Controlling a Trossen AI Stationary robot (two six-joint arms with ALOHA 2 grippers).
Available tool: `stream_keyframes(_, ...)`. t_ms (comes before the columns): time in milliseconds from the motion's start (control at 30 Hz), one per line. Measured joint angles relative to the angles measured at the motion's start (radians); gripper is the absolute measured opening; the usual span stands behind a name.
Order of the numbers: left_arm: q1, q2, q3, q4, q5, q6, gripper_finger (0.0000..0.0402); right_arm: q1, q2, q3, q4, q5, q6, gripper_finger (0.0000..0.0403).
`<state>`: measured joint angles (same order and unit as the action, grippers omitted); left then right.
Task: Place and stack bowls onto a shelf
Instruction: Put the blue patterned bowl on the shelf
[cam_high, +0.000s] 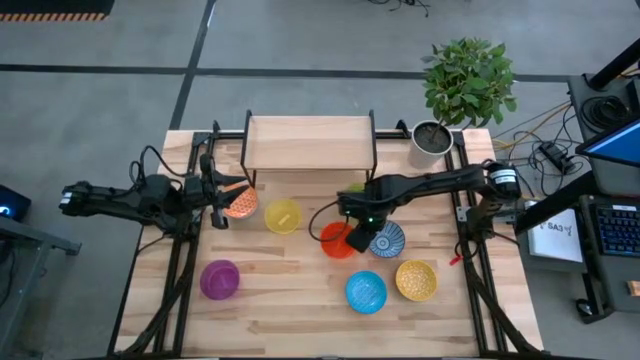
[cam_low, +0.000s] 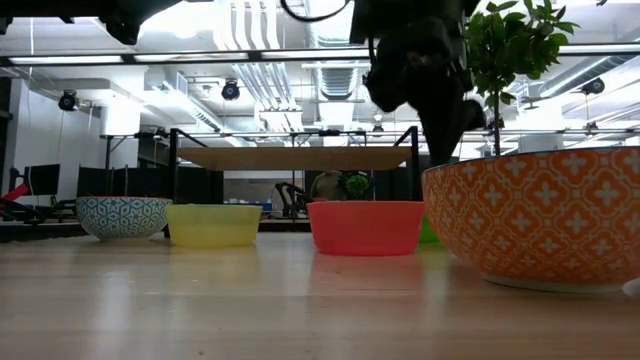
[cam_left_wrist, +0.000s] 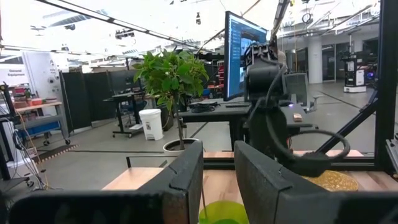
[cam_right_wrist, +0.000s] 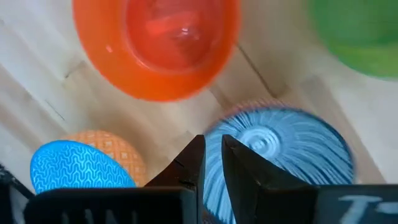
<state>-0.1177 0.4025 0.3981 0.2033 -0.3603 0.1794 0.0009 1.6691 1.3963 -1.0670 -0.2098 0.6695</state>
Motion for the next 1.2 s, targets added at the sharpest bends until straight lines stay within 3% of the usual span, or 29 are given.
stream_keyframes(333,0.0,0.0,0.0,0.001,0.0,0.0,0.0075,0.139,-0.012,0.047,-0.096,0.168,0.084,0.0045)
stream_keyframes(467,0.0,0.001,0.0,0.001,0.0,0.0,0.0075,0.16,-0.01,0.044,-0.096,0.167,0.156,0.0066)
stream_keyframes(833,0.0,0.002,0.0,0.001,0.0,0.0,0.0075,0.18,0.053,0.041,-0.096,0.212,0.195,0.0181)
stream_keyframes(1200,0.0,0.002,0.0,0.001,0.0,0.0,0.0075,0.198,0.181,0.04,-0.094,0.211,0.149,0.0187)
